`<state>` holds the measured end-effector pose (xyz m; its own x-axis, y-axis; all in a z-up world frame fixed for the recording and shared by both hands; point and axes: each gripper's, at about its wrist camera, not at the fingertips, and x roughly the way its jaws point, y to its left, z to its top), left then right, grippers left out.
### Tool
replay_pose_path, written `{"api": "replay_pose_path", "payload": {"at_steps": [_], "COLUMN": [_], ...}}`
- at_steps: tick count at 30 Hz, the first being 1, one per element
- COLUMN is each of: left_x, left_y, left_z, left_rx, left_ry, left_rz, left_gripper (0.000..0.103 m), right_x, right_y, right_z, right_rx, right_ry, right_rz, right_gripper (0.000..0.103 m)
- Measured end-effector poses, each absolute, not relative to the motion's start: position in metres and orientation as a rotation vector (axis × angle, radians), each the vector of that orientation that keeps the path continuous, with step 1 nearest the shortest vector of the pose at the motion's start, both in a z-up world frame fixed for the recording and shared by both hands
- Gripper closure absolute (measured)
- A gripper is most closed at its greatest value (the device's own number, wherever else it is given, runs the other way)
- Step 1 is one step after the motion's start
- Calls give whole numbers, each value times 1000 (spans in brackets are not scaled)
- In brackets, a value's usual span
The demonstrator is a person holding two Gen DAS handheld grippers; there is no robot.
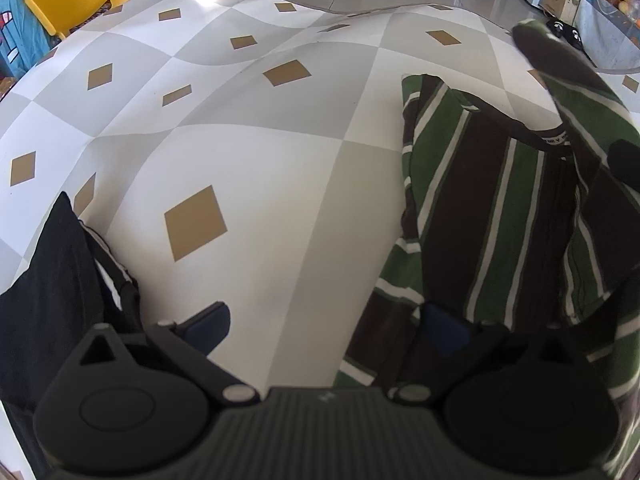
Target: Fold clothes
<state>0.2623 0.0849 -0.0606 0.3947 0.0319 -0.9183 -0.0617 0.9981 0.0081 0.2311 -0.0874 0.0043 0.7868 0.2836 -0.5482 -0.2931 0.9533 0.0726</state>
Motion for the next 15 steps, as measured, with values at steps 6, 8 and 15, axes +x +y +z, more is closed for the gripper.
{"api": "replay_pose_path", "payload": {"at_steps": [6, 8, 15], "left_x": [263, 263, 262], "left_y": [98, 98, 98], "left_z": [-70, -70, -71], "left_rx": [-106, -106, -106], "left_ry": [1217, 1216, 1210], "left_rz": [78, 78, 76], "left_gripper": [0, 0, 0], "right_x": [241, 244, 247], "right_y": [-63, -57, -51], "right_z": [-8, -10, -1], "right_rx": [-40, -41, 39], "right_ry": [605, 611, 585], "right_rz": [369, 377, 443], "right_gripper": [94, 94, 94]}}
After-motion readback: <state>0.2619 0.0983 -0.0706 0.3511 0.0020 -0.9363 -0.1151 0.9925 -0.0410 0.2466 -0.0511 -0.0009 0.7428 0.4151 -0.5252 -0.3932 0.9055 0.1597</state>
